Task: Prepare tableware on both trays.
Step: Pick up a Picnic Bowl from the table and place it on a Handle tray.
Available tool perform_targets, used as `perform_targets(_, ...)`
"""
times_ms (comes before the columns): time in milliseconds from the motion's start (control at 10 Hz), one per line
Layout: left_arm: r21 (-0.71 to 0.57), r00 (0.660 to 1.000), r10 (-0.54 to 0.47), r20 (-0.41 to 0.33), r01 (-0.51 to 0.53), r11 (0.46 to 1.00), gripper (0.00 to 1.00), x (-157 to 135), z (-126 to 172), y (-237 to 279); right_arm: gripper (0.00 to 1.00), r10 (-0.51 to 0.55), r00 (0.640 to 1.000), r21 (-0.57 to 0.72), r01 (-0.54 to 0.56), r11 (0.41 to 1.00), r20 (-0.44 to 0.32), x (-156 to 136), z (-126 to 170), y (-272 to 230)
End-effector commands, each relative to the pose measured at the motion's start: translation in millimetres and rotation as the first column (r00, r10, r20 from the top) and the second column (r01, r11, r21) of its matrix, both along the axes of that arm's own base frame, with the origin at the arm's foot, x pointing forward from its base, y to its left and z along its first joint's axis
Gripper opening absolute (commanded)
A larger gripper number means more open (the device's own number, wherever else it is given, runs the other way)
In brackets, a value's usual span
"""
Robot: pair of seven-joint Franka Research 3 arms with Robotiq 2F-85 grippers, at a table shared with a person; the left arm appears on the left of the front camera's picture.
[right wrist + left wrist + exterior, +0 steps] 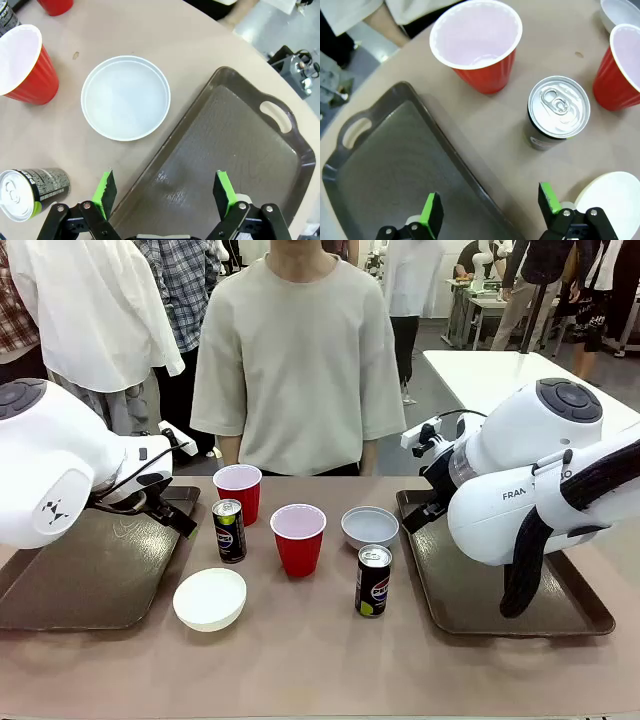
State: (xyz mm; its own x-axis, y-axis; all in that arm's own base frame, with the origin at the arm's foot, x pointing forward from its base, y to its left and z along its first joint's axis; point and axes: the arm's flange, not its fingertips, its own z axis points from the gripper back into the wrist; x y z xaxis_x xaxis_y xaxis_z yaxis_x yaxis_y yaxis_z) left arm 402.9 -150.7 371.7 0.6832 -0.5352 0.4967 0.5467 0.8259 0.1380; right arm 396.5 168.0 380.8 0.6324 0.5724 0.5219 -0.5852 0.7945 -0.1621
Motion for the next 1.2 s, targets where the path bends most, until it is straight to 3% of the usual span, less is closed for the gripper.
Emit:
perform_targets(0, 0.0, 1.0, 0.0, 0.0, 0.0, 1.0, 1.0, 0.0, 0.0, -0.1, 1.0, 0.0, 1.0, 0.003, 0.0, 1.0, 0.007, 0.3, 2.7, 0.2)
perform_targets(1000, 0.0, 1.0, -0.001, 0.0, 0.001, 1.0, 1.0, -0.1, 0.0, -0.3, 1.0, 0.0, 1.0, 0.0, 0.0, 1.0, 0.002, 0.4, 0.9, 0.1)
perform_targets(1100, -0.019, 0.999, -0.021, 0.05, 0.022, 1.0, 1.0, -31.7, 31.1, 8.5, 1.0, -0.012, 0.999, -0.041, 0.014, 0.999, 0.045, -27.0, 30.4, 0.8)
